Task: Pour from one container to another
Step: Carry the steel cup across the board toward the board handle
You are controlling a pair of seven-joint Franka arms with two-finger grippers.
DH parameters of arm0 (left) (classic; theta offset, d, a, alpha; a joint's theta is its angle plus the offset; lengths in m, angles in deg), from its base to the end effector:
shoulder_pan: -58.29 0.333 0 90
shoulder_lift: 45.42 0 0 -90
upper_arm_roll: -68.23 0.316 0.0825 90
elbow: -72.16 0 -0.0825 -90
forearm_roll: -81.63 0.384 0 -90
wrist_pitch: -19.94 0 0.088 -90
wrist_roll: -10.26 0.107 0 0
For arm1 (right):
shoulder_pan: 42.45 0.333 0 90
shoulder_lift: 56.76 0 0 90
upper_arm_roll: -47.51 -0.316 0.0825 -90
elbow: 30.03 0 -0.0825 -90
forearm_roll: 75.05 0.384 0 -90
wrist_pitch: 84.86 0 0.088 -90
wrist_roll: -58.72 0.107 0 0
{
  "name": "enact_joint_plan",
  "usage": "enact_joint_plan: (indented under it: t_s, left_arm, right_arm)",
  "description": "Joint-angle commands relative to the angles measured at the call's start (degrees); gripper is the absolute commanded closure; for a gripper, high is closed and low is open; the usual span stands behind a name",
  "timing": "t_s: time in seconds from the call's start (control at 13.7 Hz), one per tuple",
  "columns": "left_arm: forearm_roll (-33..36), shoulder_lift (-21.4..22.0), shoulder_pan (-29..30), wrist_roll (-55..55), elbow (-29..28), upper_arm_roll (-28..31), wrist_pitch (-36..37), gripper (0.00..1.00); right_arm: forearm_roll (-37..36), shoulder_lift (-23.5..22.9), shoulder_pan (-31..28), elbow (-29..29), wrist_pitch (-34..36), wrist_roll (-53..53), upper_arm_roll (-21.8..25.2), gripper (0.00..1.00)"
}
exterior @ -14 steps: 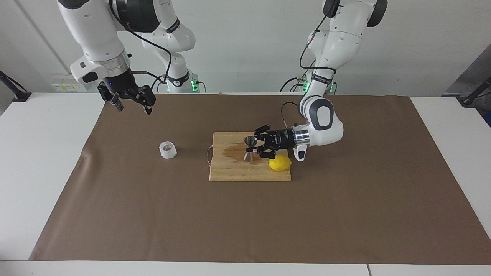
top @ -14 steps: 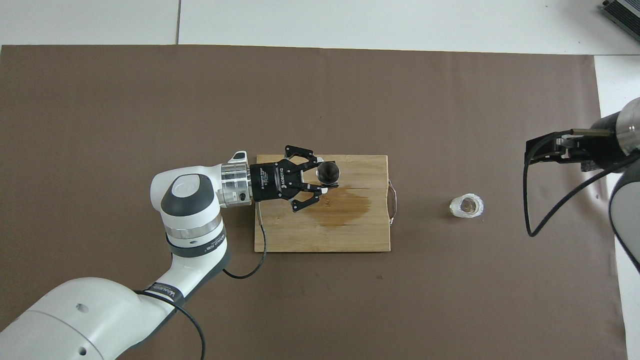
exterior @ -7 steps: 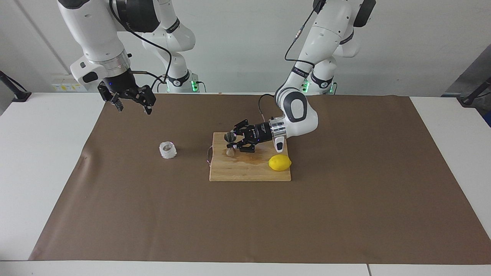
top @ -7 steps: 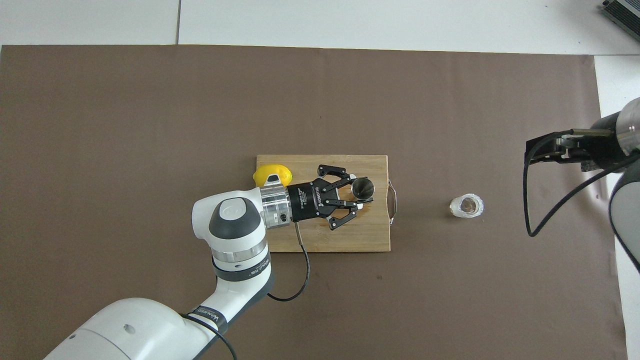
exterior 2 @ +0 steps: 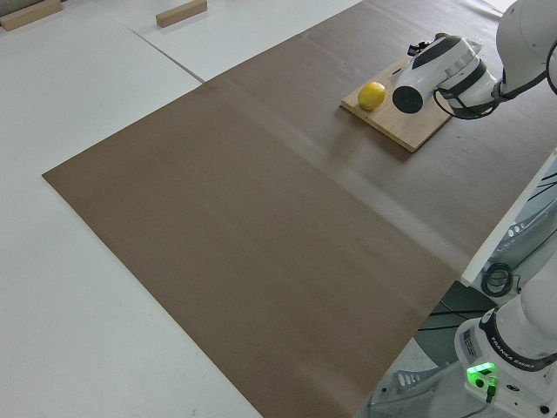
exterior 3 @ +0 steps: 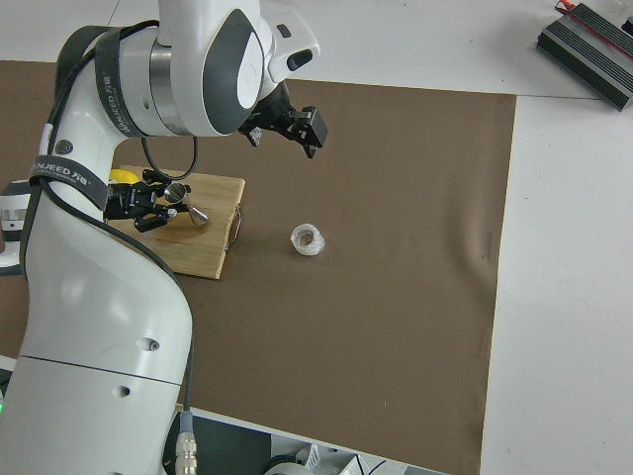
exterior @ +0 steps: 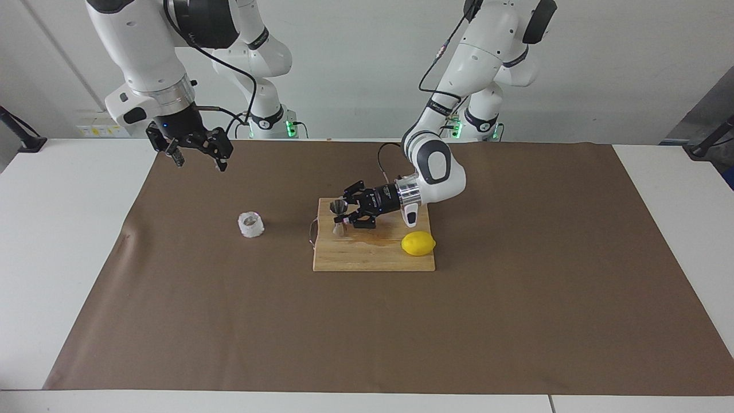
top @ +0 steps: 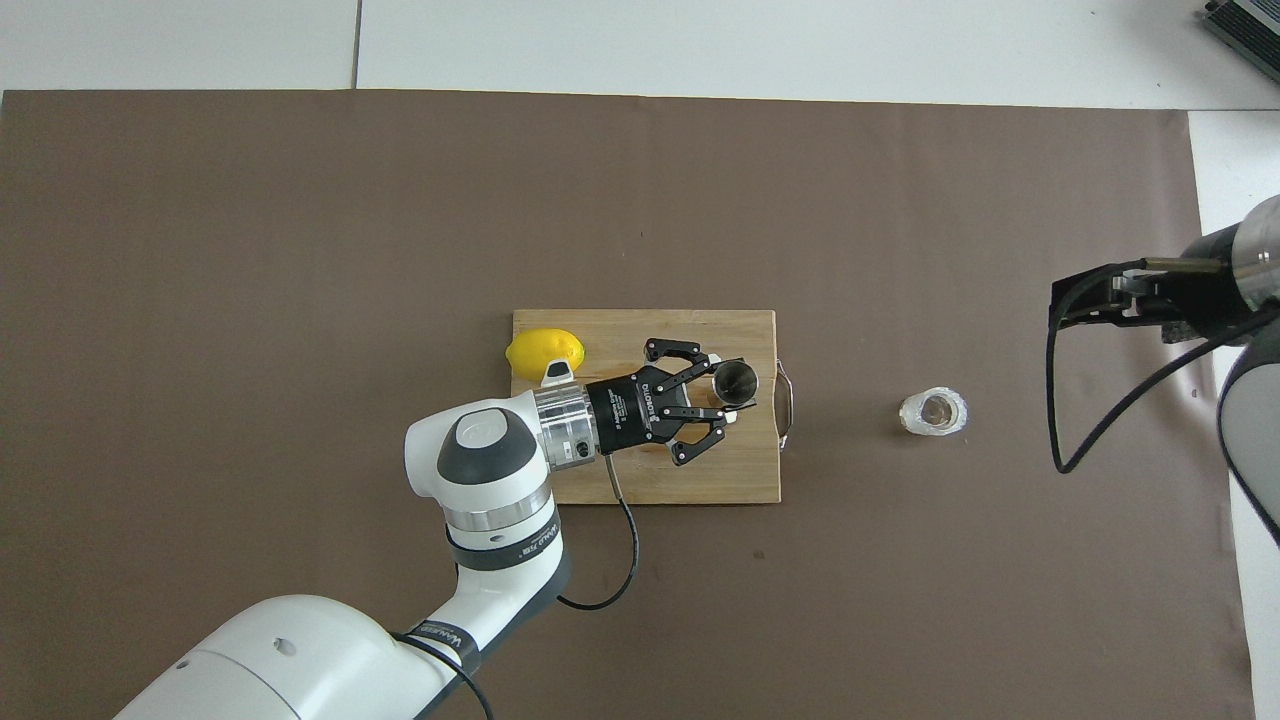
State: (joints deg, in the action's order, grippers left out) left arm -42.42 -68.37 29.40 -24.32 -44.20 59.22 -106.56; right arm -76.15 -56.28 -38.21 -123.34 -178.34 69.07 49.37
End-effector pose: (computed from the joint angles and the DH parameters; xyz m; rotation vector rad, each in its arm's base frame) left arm 0.4701 -0.3967 0.2694 1.1141 1.4238 -1.0771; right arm 0.5563 0.0211 0.6071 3.1166 -0.2155 0.0209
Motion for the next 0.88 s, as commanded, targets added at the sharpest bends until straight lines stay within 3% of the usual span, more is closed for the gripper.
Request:
enact_joint_plan:
  t_s: [0.0, 0.8]
  left_arm:
    - [-1.5, 0.4, -0.9, 1.5, -0.4, 0.7, -1.3, 1.00]
    - [-1.5, 0.1, -1.2, 1.5, -0.6, 0.7, -3.9, 1.00]
  right_arm:
    - [1.4, 1.3, -0.7, -1.2, 0.2, -1.7, -0.3, 0.00]
    - [1.4, 2.0, -3.0, -1.5, 3.1, -1.8, -0.2, 0.00]
